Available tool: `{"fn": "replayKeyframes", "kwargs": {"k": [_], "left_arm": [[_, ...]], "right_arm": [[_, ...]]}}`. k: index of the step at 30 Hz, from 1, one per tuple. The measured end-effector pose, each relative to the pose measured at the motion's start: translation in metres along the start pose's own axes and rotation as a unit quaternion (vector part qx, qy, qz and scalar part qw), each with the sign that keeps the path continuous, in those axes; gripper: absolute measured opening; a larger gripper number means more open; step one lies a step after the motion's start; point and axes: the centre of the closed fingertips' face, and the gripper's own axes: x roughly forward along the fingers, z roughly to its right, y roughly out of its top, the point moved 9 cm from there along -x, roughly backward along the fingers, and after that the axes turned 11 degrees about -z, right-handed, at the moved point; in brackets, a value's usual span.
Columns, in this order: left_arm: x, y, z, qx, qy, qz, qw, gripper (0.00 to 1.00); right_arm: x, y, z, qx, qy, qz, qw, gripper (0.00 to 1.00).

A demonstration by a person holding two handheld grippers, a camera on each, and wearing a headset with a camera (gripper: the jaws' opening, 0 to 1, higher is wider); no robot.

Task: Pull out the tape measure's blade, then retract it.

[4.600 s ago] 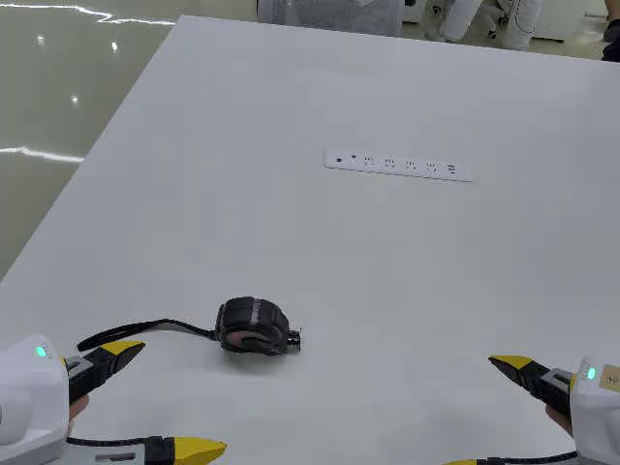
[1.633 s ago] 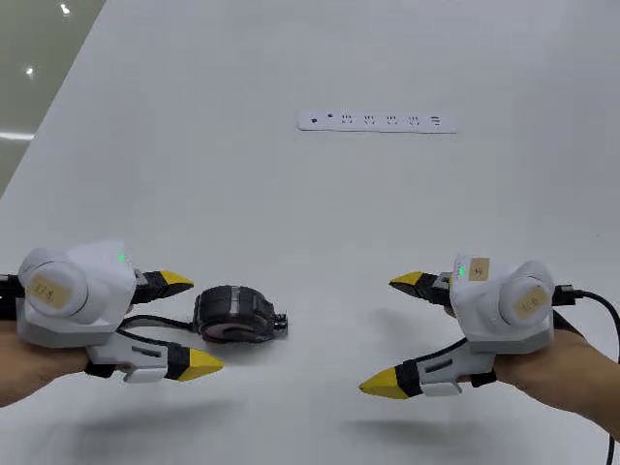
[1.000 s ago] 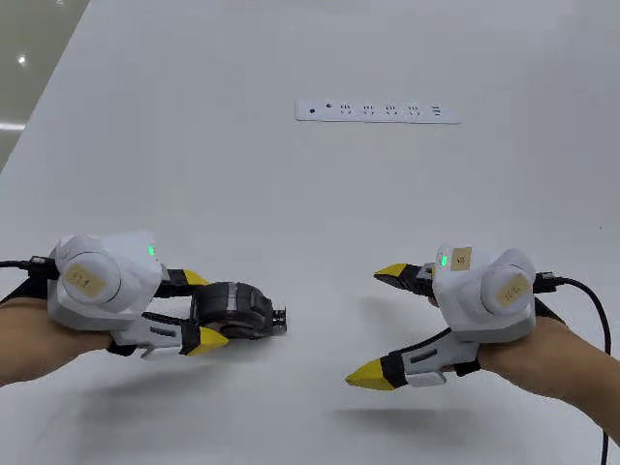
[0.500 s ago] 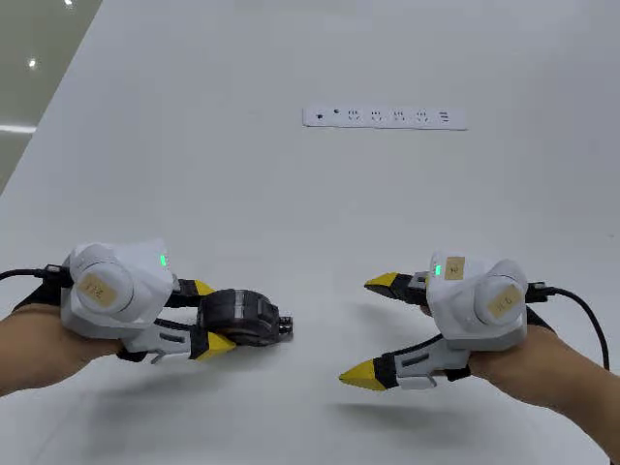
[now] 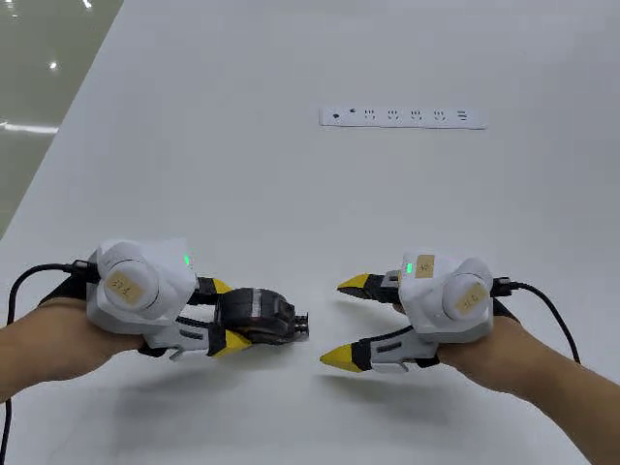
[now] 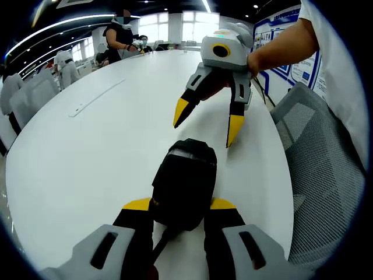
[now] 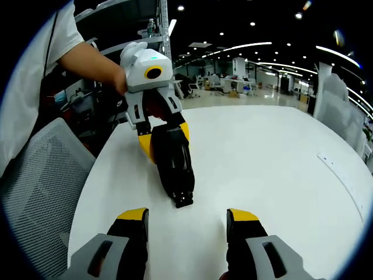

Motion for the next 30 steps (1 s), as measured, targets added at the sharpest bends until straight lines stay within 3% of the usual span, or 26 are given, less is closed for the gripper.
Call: {"fn": "replayKeyframes", "kwargs": {"k": [5, 17, 22, 30], "left_arm": [[0.0, 0.0, 0.0, 0.0, 0.0, 0.0, 1.0, 0.28], [0.001, 0.0, -0.001, 0.004, -0.001, -0.003, 1.0, 0.28], [0.004, 0.0, -0.001, 0.016, 0.005, -0.005, 0.9998, 0.28], [0.003, 0.0, -0.002, 0.012, 0.005, -0.007, 0.9999, 0.27]], "right_arm": [[0.01, 0.002, 0.0, -0.017, 0.005, -0.012, 0.9998, 0.45], [0.024, 0.008, 0.001, -0.045, 0.024, -0.007, 0.9987, 0.27], [0.029, 0.009, 0.001, -0.053, 0.028, -0.007, 0.9982, 0.24], [0.032, 0.01, 0.003, -0.072, 0.033, -0.006, 0.9969, 0.15]]}}
